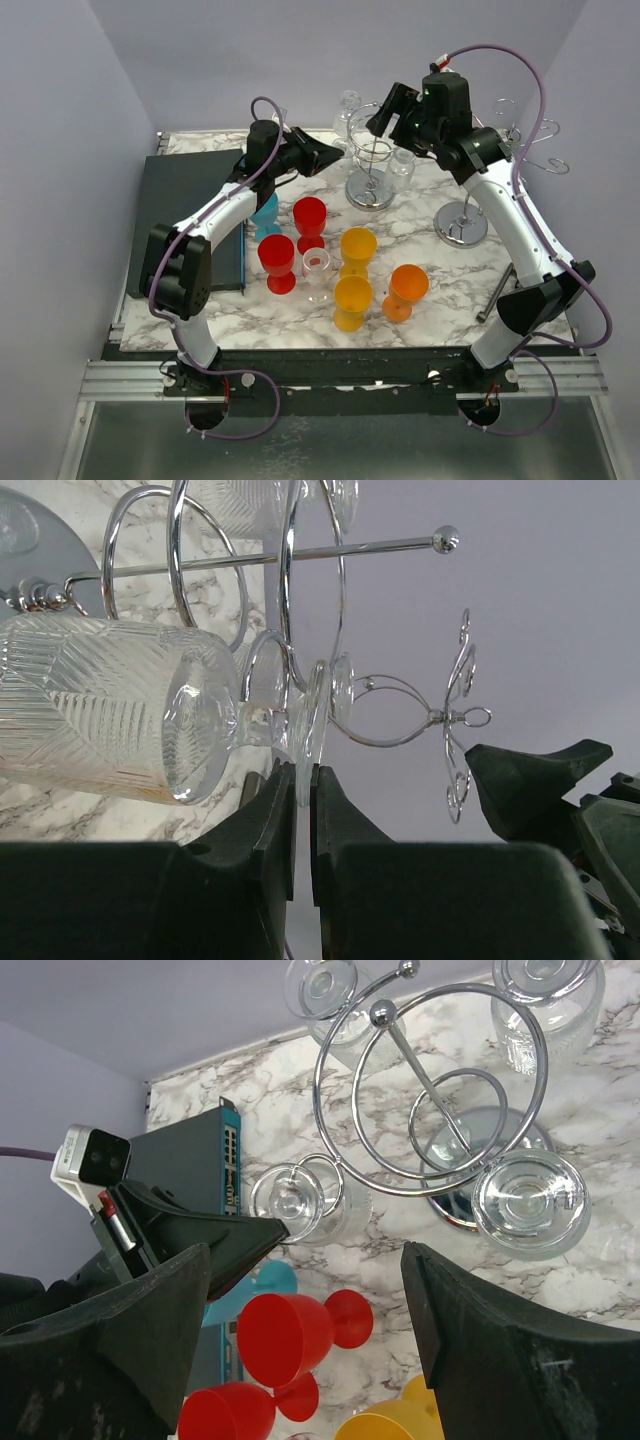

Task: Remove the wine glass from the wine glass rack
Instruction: Pick up the wine glass from the wine rack, then place the wine glass at the center of the board.

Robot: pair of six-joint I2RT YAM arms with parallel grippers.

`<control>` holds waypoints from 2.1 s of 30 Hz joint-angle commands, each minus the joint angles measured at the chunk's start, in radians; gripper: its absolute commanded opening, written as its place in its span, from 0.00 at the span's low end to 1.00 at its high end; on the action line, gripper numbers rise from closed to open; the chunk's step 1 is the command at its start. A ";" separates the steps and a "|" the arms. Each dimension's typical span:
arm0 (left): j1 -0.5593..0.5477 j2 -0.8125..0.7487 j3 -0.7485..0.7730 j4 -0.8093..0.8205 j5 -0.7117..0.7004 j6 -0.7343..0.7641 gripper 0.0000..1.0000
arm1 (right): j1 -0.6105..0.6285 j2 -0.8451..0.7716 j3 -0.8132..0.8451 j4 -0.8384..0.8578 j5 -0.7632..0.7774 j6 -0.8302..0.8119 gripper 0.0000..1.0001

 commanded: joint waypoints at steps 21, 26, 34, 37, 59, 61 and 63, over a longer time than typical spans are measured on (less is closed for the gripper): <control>0.039 -0.154 -0.096 0.139 0.128 -0.053 0.00 | 0.008 -0.020 -0.004 0.020 0.023 0.000 0.83; 0.058 -0.199 -0.131 0.140 0.109 -0.092 0.00 | 0.008 -0.031 -0.011 0.037 0.011 0.007 0.83; 0.088 -0.305 -0.166 0.115 0.042 -0.220 0.00 | 0.008 -0.091 -0.085 0.138 -0.046 0.030 0.89; 0.098 -0.342 -0.161 0.106 0.016 -0.264 0.00 | 0.008 -0.120 -0.124 0.198 -0.086 0.046 0.92; 0.120 -0.463 -0.055 0.235 -0.133 -0.706 0.00 | 0.010 -0.236 -0.574 0.984 -0.455 0.352 1.00; 0.120 -0.471 -0.046 0.240 -0.144 -0.725 0.00 | 0.011 -0.239 -0.594 1.021 -0.461 0.375 1.00; 0.119 -0.468 -0.031 0.248 -0.145 -0.742 0.00 | 0.011 -0.243 -0.615 1.071 -0.468 0.401 1.00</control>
